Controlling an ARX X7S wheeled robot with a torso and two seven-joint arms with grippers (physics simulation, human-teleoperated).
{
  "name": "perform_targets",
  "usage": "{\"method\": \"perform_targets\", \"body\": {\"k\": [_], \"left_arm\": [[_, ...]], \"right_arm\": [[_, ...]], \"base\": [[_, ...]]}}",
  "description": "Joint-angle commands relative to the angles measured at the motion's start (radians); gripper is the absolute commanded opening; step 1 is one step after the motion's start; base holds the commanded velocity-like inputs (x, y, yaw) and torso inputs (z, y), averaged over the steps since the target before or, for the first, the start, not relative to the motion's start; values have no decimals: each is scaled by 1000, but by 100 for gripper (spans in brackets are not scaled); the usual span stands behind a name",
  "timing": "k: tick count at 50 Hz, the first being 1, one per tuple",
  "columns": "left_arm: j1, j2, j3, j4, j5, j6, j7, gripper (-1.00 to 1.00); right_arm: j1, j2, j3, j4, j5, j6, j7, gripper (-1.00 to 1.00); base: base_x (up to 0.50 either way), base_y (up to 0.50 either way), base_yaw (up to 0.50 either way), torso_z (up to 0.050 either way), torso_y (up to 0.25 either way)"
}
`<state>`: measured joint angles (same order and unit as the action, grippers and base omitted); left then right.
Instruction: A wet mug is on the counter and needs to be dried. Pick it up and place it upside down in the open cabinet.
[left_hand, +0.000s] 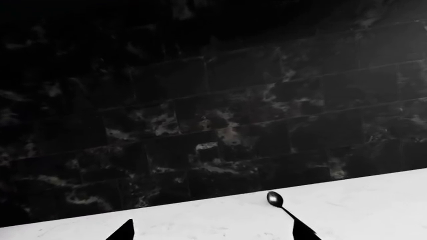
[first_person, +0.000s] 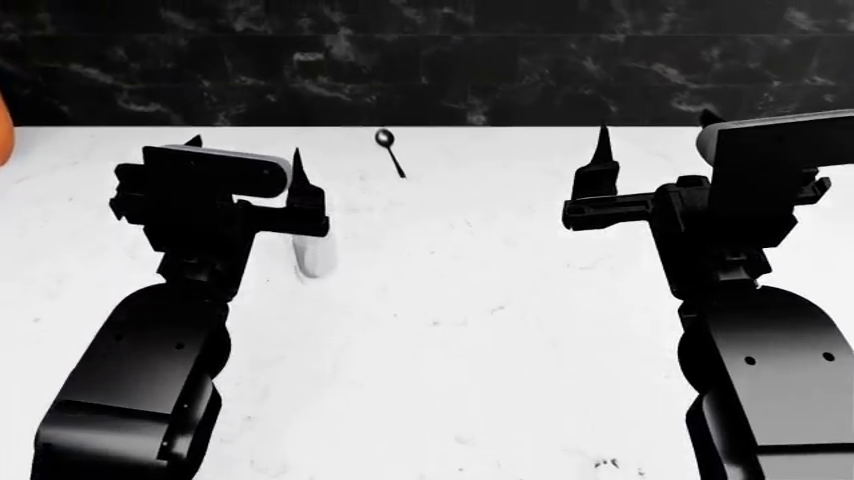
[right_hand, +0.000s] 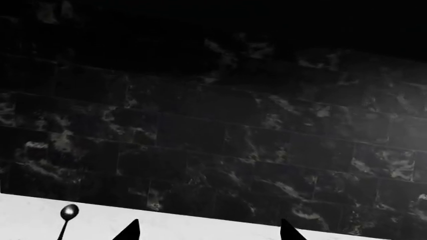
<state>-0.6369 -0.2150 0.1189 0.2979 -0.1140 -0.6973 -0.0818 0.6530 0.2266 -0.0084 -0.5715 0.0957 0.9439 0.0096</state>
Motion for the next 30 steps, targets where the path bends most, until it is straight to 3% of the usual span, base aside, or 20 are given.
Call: {"method": "perform_targets", "body": {"k": [1, 13, 23, 30], "left_arm": [[2, -4, 5, -5, -4, 3, -4, 100], [7, -6, 7, -4, -12, 2, -8, 100], [28, -37, 33, 175, -103, -268, 43, 100], [54, -37, -14, 232, -173, -402, 67, 100]], "right_arm": [[-1, 1, 1, 1, 7, -2, 4, 100], [-2, 3, 0, -3, 12, 1, 10, 100], [-9, 7, 6, -4, 19, 4, 12, 100], [-16, 8, 7, -3, 25, -5, 12, 100]], "base": [[230, 55, 0, 0, 0], [211, 46, 0, 0, 1], [0, 0, 0, 0, 0], [0, 0, 0, 0, 0]]}}
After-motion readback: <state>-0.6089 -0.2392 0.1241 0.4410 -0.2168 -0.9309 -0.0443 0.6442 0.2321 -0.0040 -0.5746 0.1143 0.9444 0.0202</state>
